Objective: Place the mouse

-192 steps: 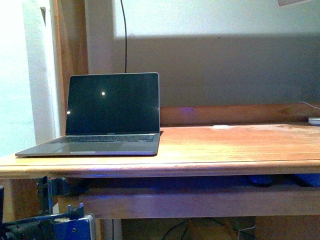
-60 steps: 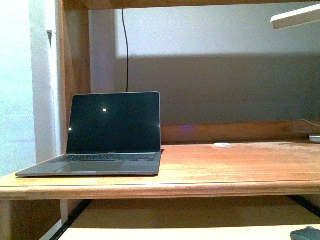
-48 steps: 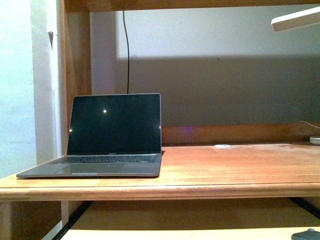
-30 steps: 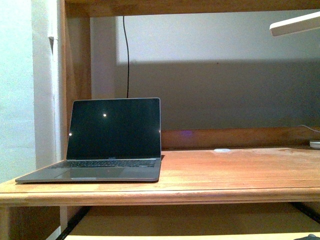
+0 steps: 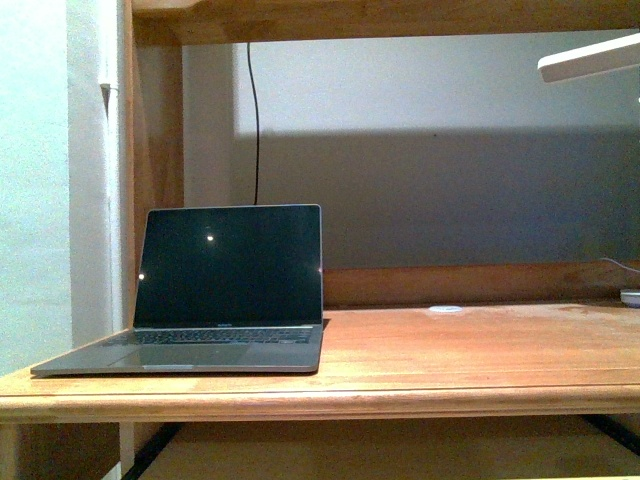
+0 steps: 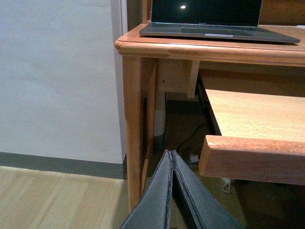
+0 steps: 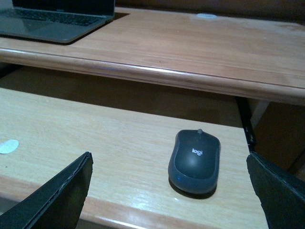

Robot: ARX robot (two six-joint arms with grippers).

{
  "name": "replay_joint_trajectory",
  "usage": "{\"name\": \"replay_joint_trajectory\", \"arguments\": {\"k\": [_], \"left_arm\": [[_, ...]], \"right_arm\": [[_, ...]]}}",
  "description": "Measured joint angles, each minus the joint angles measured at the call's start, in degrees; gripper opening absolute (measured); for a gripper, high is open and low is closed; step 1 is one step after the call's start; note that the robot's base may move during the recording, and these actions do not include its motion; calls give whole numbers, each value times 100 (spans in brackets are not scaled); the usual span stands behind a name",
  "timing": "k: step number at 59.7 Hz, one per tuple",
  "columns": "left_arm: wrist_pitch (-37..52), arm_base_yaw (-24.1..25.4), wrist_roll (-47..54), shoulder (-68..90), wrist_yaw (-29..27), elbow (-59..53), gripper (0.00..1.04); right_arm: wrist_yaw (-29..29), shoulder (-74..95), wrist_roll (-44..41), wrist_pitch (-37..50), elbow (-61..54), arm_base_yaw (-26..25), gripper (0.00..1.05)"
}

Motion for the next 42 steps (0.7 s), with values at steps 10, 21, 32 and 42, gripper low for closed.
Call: {"name": "replay_joint_trajectory", "arguments": {"k": [10, 21, 32, 42], "left_arm": [[0, 2, 0, 0, 2, 0, 56], [0, 2, 0, 0, 0, 0, 84], [0, 2, 9, 0, 2, 0, 96], [0, 2, 9, 0, 2, 0, 97]], "right_arm": [[387, 1543, -240, 345, 625, 343, 97], [656, 2404, -435, 433, 1097, 378, 97], [798, 2907, -463, 177, 1423, 186, 97], [901, 3211, -442, -94, 1648, -59, 97]]}}
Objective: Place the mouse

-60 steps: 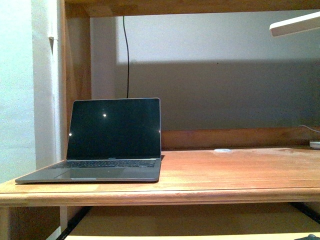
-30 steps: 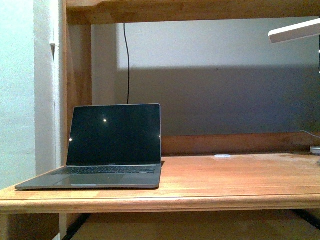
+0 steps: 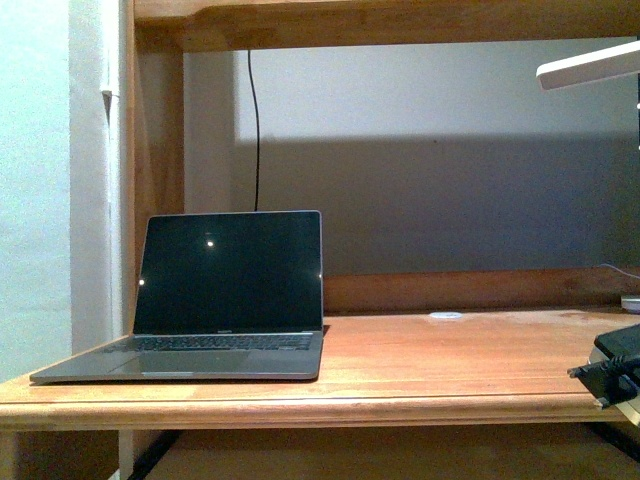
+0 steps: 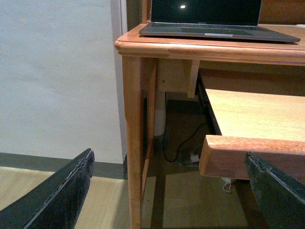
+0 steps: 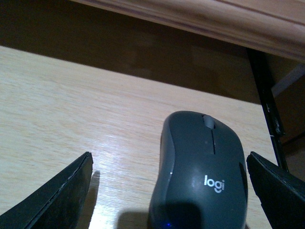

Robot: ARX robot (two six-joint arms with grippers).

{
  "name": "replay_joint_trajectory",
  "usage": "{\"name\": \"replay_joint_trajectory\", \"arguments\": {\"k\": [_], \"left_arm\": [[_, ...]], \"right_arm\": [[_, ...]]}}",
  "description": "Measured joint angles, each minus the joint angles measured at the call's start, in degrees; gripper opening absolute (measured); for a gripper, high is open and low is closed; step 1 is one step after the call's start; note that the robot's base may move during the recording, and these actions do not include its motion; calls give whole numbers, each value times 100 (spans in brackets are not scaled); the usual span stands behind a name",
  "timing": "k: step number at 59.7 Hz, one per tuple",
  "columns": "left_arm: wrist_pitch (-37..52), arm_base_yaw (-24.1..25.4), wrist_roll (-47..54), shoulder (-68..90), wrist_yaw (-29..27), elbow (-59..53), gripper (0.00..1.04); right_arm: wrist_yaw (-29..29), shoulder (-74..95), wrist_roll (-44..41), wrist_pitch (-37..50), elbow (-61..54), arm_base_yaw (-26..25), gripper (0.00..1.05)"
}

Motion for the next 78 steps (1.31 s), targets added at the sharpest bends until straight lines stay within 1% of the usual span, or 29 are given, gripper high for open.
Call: {"name": "replay_joint_trajectory", "arguments": {"k": [8, 23, 25, 28, 30, 32, 39, 42, 49, 55, 64, 70, 78], "left_arm": [[0, 0, 0, 0, 0, 0, 97], [0, 0, 0, 0, 0, 0, 97], [0, 0, 0, 0, 0, 0, 97], [0, 0, 0, 0, 0, 0, 97], [0, 0, 0, 0, 0, 0, 97], [0, 0, 0, 0, 0, 0, 97], [0, 0, 0, 0, 0, 0, 97], [0, 0, 0, 0, 0, 0, 97], [0, 0, 0, 0, 0, 0, 97], [0, 0, 0, 0, 0, 0, 97], [0, 0, 0, 0, 0, 0, 97], [0, 0, 0, 0, 0, 0, 97], [0, 0, 0, 0, 0, 0, 97]], "right_arm": [[9, 101, 33, -181, 136, -127, 97], [-282, 278, 367, -540, 308, -291, 97], [-302, 289, 409, -557, 315, -297, 94], [-341, 317, 487, -575, 319, -319, 86], [-354, 326, 511, -579, 321, -326, 82], [-369, 339, 535, -579, 323, -334, 76], [-398, 343, 619, -595, 323, -361, 59], [-413, 332, 654, -612, 323, -369, 56], [-428, 221, 748, -743, 323, -396, 56], [-389, -208, 850, -1023, 348, -474, 56], [-313, -935, 1062, -1670, 695, -476, 56], [-177, -988, 1137, -1873, 1084, -291, 56], [131, -542, 1224, -1910, 1847, 146, 56]]}}
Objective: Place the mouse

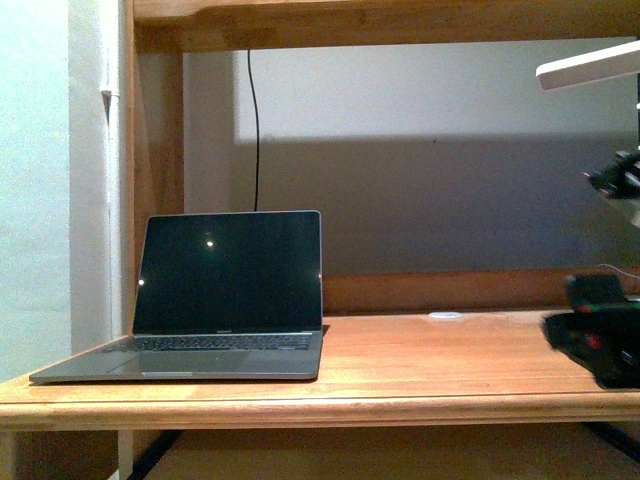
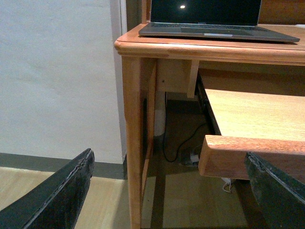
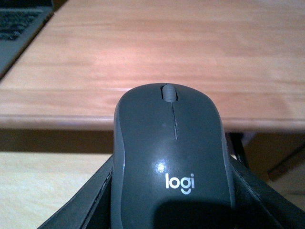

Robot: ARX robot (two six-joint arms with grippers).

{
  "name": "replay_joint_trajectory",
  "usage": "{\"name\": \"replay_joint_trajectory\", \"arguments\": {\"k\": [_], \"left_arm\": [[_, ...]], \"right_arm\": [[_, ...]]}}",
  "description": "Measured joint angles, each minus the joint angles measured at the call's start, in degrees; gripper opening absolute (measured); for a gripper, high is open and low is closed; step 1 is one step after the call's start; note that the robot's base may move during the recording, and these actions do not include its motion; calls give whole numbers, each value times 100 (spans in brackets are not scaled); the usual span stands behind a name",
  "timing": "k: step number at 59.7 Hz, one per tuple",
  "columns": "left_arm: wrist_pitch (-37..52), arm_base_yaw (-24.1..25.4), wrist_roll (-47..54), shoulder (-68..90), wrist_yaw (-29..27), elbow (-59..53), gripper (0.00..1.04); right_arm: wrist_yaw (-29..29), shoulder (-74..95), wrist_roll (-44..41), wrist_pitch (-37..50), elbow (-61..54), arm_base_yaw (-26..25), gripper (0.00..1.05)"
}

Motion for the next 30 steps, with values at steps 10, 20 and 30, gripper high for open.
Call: {"name": "replay_joint_trajectory", "arguments": {"k": [10, 20, 30], "left_arm": [[0, 0, 0, 0, 0, 0, 97], [0, 0, 0, 0, 0, 0, 97], [0, 0, 0, 0, 0, 0, 97]], "right_arm": [[400, 1062, 77, 70, 1108, 380, 56], [800, 2076, -28, 90, 2146, 584, 56], [1047, 2940, -164, 0, 3189, 702, 56]]}}
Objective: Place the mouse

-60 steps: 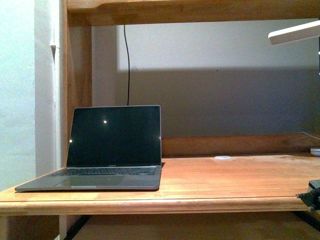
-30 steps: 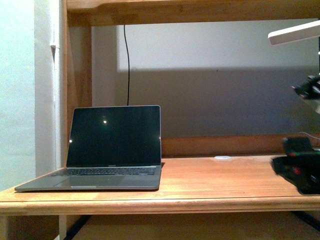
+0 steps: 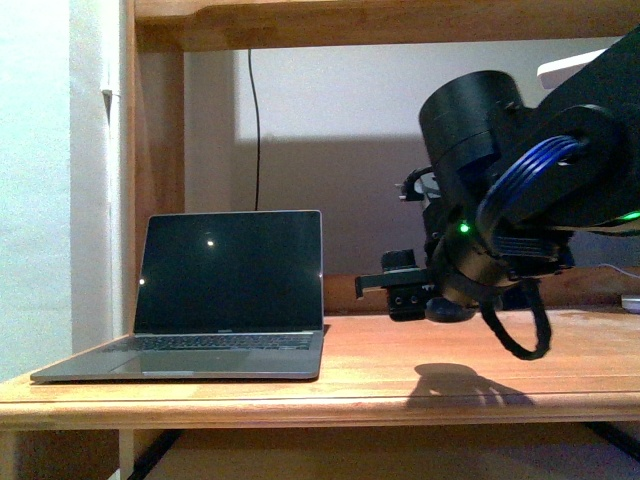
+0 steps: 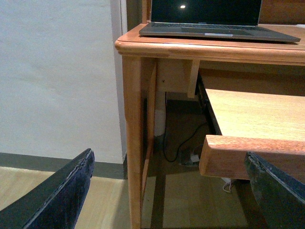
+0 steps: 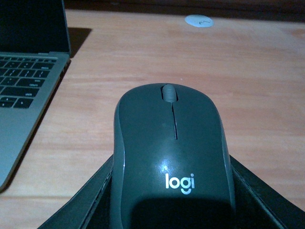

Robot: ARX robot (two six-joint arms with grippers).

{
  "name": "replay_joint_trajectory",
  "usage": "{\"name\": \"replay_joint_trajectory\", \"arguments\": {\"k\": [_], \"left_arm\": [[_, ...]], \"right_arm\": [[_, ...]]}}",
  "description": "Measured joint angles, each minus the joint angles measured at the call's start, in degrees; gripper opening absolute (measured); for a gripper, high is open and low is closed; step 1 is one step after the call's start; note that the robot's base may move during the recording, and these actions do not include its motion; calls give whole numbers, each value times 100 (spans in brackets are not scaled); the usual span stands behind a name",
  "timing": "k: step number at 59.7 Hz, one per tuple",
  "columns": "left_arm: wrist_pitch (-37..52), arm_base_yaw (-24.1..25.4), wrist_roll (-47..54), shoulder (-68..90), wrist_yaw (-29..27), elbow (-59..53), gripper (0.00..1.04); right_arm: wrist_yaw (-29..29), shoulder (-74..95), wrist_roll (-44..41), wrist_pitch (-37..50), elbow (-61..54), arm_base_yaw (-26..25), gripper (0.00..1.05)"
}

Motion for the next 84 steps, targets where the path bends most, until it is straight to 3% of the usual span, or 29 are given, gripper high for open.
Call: {"name": "replay_joint_trajectory", "arguments": {"k": [30, 35, 45, 50, 61, 72, 84], "left_arm": [[0, 0, 0, 0, 0, 0, 97], [0, 0, 0, 0, 0, 0, 97], [0, 0, 0, 0, 0, 0, 97], [0, 0, 0, 0, 0, 0, 97], [0, 0, 0, 0, 0, 0, 97], [0, 0, 0, 0, 0, 0, 97], [0, 0, 0, 0, 0, 0, 97]], "right_arm": [[264, 1440, -273, -214, 1152, 70, 56], [262, 1467, -299, -190, 1154, 87, 73], [111, 1451, -269, -50, 1150, 63, 97], [-63, 1349, -243, 55, 1036, 20, 97], [-1027, 232, -133, 765, -94, -280, 97], [-2758, -2173, -254, 2334, -2846, -1071, 97], [-4151, -3812, -240, 2592, -5202, -1836, 97]]}}
